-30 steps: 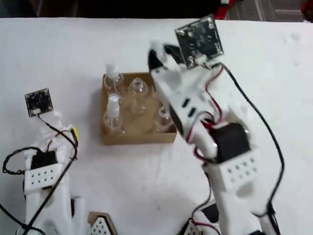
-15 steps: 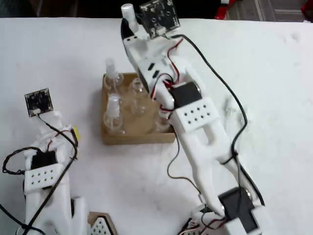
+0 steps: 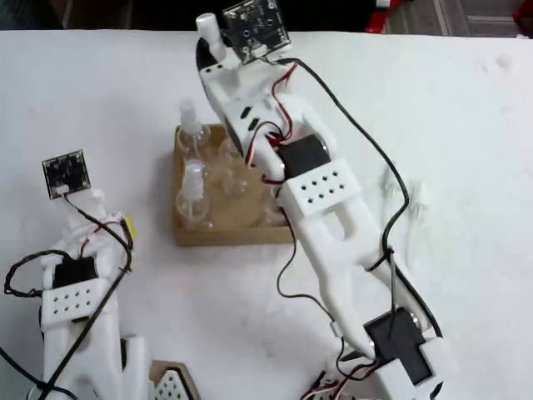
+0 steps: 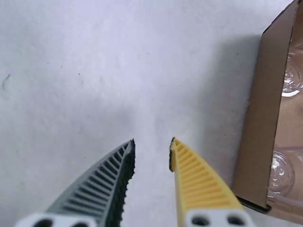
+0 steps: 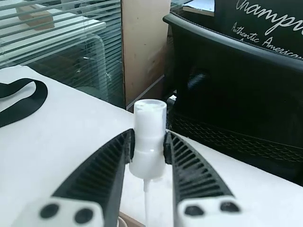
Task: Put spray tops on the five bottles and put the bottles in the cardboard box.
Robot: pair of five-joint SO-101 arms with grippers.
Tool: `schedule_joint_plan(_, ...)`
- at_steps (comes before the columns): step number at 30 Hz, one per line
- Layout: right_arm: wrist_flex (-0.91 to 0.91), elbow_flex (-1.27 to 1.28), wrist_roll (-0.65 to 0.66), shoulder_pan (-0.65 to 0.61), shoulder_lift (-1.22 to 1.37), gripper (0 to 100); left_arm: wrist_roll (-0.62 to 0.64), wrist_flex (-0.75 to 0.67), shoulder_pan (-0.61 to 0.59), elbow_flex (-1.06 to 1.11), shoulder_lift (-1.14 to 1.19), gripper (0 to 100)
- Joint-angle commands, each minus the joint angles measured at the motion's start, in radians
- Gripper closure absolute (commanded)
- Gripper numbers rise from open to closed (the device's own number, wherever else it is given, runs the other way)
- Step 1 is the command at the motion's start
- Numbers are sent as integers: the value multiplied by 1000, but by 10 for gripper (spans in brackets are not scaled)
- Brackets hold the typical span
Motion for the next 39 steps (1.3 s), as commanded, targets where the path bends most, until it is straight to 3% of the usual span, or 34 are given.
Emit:
schedule_joint_plan(1, -24, -3, -8, -16, -7, 982, -9, -29, 13, -5, -12, 880)
schedule_joint_plan(21, -25, 91, -9, 5, -22, 982, -9, -29, 13, -5, -12, 880)
schedule_joint_plan(32, -25, 92, 0, 19, -173, 982, -9, -29, 13, -5, -12, 880)
schedule_joint_plan(39, -176, 143, 2, 51, -170, 982, -9, -29, 13, -5, -12, 880)
